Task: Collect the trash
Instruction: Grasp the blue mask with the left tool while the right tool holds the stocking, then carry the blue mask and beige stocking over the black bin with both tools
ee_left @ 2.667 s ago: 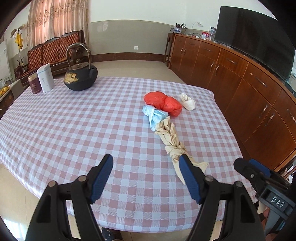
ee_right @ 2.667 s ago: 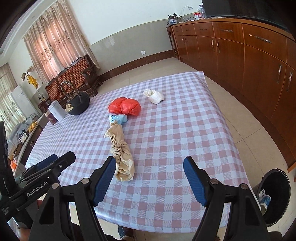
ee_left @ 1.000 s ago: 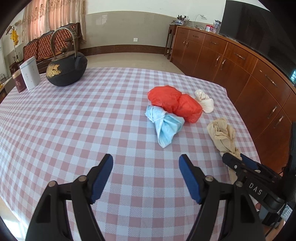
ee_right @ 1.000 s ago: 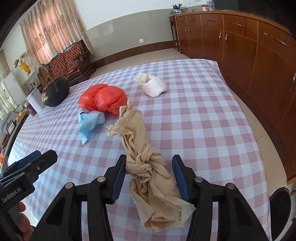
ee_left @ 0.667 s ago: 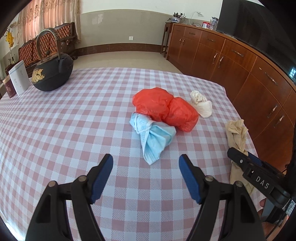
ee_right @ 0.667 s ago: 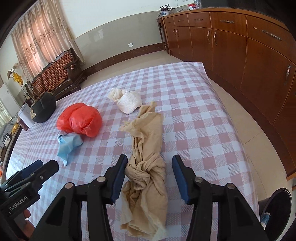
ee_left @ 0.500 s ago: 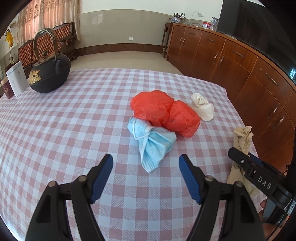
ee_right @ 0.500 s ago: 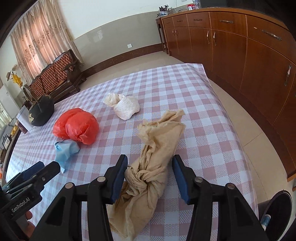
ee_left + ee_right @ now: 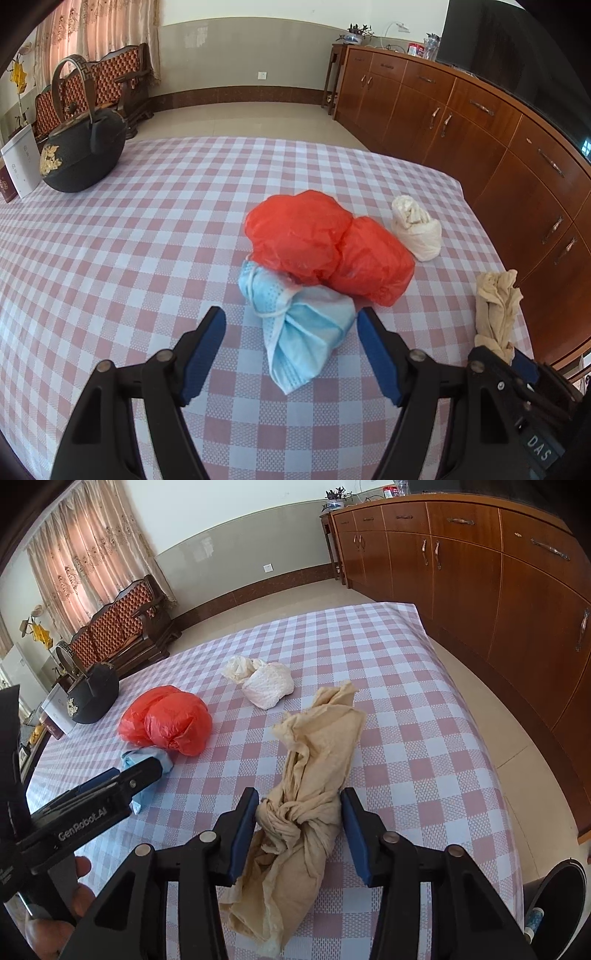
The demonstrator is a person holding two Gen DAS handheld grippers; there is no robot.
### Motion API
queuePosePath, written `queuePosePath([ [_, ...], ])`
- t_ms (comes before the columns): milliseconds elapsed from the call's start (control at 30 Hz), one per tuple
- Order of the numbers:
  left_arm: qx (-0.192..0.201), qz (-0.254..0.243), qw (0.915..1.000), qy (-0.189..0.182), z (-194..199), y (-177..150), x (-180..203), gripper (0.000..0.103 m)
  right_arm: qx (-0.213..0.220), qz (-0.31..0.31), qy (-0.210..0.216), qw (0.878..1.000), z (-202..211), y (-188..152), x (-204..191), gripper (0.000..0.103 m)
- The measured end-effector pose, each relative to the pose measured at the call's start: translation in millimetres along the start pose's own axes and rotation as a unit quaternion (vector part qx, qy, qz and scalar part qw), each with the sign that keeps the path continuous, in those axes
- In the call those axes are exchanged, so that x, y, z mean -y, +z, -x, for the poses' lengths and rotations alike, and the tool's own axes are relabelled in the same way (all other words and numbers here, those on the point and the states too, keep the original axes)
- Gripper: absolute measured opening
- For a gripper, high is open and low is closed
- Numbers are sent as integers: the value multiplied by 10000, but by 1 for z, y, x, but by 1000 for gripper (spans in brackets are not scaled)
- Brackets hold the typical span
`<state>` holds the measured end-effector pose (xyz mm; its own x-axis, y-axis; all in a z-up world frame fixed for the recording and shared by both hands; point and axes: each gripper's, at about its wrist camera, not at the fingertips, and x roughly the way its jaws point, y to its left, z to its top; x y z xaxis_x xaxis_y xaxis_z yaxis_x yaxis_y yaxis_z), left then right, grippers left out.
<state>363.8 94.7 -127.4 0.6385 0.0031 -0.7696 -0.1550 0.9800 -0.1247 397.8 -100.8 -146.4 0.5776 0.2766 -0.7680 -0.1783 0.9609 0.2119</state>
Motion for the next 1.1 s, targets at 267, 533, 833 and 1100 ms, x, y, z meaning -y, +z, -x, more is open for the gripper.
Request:
queuePosePath([
  [267, -28, 56, 10000, 34, -7, -1, -2, 74, 93, -45, 153, 9998, -8, 7, -1, 39],
  [533, -6, 79, 10000, -34, -7, 0, -5, 45, 9, -260, 305, 9992, -19, 21, 3, 39],
  [833, 114, 71, 9998, -132, 16, -11, -6, 22, -23, -200, 410, 9990, -8, 15, -4, 39],
  [1100, 220, -34, 9994, -271, 56, -24, -5, 21, -32, -318, 597, 9977, 22, -1, -4, 39],
])
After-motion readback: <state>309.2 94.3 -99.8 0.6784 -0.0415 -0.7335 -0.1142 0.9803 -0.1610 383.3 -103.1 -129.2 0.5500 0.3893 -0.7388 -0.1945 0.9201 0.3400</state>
